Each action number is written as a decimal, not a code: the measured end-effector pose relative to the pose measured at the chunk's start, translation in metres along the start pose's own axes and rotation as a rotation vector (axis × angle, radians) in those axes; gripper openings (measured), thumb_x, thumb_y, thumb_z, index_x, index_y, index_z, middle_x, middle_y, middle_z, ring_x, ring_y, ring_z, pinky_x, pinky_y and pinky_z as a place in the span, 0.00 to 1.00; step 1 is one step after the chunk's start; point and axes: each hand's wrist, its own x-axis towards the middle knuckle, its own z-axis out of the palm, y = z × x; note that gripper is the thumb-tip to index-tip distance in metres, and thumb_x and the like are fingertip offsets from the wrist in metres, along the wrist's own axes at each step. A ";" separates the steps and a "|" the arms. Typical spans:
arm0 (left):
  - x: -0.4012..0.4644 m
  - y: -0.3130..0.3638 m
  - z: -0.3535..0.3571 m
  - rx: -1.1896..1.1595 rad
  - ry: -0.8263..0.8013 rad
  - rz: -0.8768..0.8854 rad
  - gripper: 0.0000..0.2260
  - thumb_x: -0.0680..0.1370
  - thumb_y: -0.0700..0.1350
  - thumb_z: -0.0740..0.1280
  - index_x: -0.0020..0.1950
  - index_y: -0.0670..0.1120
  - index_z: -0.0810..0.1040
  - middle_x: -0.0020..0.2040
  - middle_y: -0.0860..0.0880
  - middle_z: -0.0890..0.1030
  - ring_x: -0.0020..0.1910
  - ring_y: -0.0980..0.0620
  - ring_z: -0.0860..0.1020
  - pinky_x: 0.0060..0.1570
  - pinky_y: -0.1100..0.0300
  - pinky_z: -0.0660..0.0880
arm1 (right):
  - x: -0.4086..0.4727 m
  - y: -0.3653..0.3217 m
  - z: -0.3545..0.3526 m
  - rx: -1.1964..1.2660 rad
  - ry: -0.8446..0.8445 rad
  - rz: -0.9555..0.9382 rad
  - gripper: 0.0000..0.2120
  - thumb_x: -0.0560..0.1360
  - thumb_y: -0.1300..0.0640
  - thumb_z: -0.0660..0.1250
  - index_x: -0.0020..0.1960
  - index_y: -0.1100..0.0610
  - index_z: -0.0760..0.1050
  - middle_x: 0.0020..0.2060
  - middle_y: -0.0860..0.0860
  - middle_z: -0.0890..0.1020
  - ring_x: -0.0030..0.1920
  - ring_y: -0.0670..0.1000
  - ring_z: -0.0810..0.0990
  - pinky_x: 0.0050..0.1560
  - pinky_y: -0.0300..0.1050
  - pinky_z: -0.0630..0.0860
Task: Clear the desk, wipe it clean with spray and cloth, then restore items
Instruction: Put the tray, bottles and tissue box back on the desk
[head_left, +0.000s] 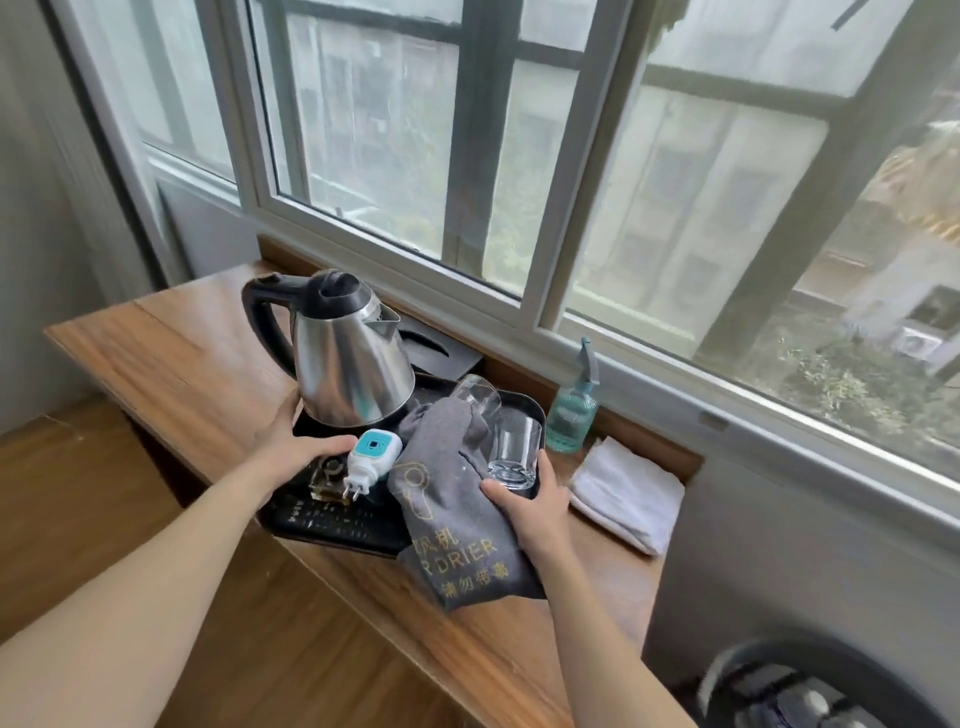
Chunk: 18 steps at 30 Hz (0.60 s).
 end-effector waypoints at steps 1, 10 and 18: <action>0.008 -0.001 -0.001 -0.024 0.009 0.001 0.54 0.62 0.57 0.82 0.80 0.59 0.53 0.78 0.48 0.63 0.75 0.44 0.64 0.71 0.48 0.62 | 0.007 -0.004 0.006 0.009 -0.019 -0.003 0.49 0.59 0.35 0.76 0.77 0.42 0.64 0.64 0.55 0.70 0.60 0.51 0.72 0.64 0.50 0.71; 0.083 -0.018 -0.032 0.023 0.054 -0.003 0.50 0.67 0.50 0.81 0.80 0.54 0.54 0.79 0.50 0.61 0.76 0.46 0.61 0.72 0.48 0.61 | 0.073 -0.025 0.056 0.008 -0.071 -0.014 0.44 0.67 0.41 0.78 0.78 0.41 0.63 0.63 0.55 0.68 0.55 0.48 0.70 0.61 0.46 0.66; 0.146 -0.028 -0.078 0.019 -0.027 0.000 0.50 0.67 0.51 0.81 0.80 0.56 0.53 0.79 0.49 0.60 0.76 0.45 0.61 0.73 0.44 0.61 | 0.096 -0.050 0.117 0.009 0.004 0.003 0.42 0.67 0.41 0.79 0.76 0.39 0.64 0.62 0.55 0.68 0.53 0.47 0.70 0.60 0.47 0.68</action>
